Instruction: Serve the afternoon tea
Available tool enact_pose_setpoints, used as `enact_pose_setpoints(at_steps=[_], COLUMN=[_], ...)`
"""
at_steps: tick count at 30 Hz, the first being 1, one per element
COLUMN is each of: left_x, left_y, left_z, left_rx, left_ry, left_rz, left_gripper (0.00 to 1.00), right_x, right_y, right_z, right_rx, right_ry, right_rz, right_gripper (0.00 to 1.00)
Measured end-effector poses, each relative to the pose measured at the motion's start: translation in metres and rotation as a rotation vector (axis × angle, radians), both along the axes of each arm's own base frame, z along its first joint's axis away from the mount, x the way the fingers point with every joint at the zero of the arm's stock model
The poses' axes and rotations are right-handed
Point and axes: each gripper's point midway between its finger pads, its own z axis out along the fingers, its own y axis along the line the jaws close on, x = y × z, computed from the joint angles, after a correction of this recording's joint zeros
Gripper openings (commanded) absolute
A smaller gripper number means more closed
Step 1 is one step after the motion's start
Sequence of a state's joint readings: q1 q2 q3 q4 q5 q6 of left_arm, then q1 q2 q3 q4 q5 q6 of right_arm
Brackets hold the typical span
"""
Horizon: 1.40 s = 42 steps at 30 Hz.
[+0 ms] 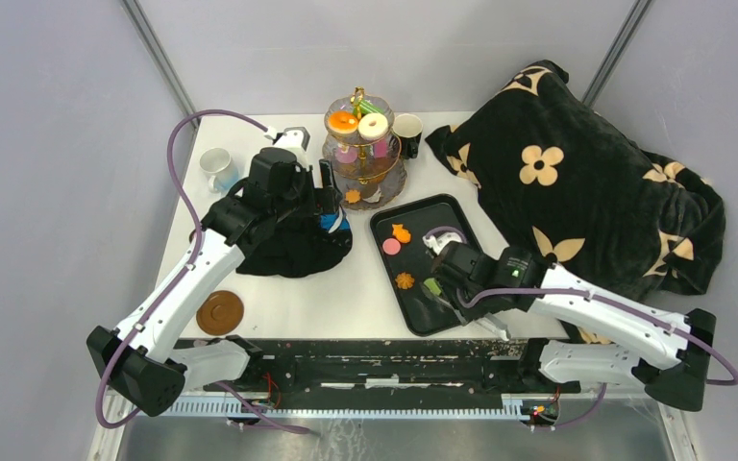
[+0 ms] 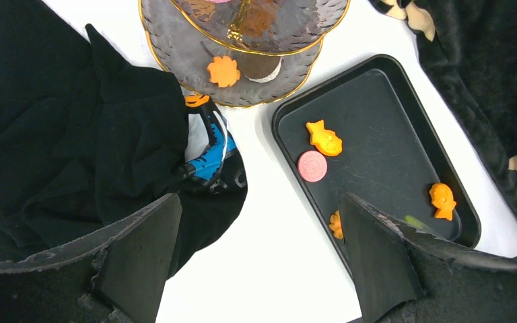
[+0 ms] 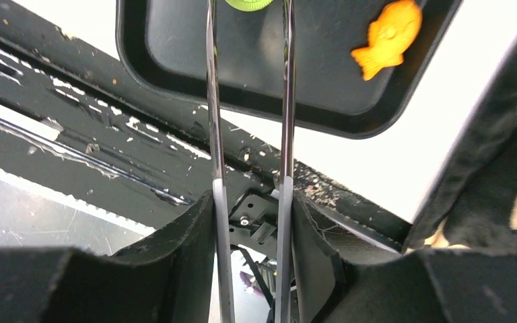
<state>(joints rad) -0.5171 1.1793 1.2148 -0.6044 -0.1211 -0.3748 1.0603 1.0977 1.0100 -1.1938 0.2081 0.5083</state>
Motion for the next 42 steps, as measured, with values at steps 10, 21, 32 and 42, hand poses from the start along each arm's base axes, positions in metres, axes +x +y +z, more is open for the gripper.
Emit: enact_pose_setpoints(at_steps=[10, 21, 32, 42], left_x=[0.009, 0.005, -0.018, -0.02], left_y=[0.008, 0.028, 0.066, 0.076], left_z=[0.003, 0.022, 0.089, 0.1], left_rx=[-0.008, 0.014, -0.025, -0.029], left_ry=[0.018, -0.015, -0.215, -0.256], left_rz=[0.023, 0.093, 0.218, 0.259], left_gripper=[0.95, 0.95, 0.95, 0.95], right_x=[0.039, 0.119, 0.184, 0.212], right_y=[0.0, 0.055, 0.089, 0.105], right_z=[0.074, 0.148, 0.126, 0.111], right_rx=[0.061, 0.206, 0.214, 0.26], right_ry=[-0.237, -0.464, -0.45, -0.42], right_rz=[-0.043, -0.052, -0.076, -0.096], right_gripper=[0.27, 0.28, 0.28, 0.28])
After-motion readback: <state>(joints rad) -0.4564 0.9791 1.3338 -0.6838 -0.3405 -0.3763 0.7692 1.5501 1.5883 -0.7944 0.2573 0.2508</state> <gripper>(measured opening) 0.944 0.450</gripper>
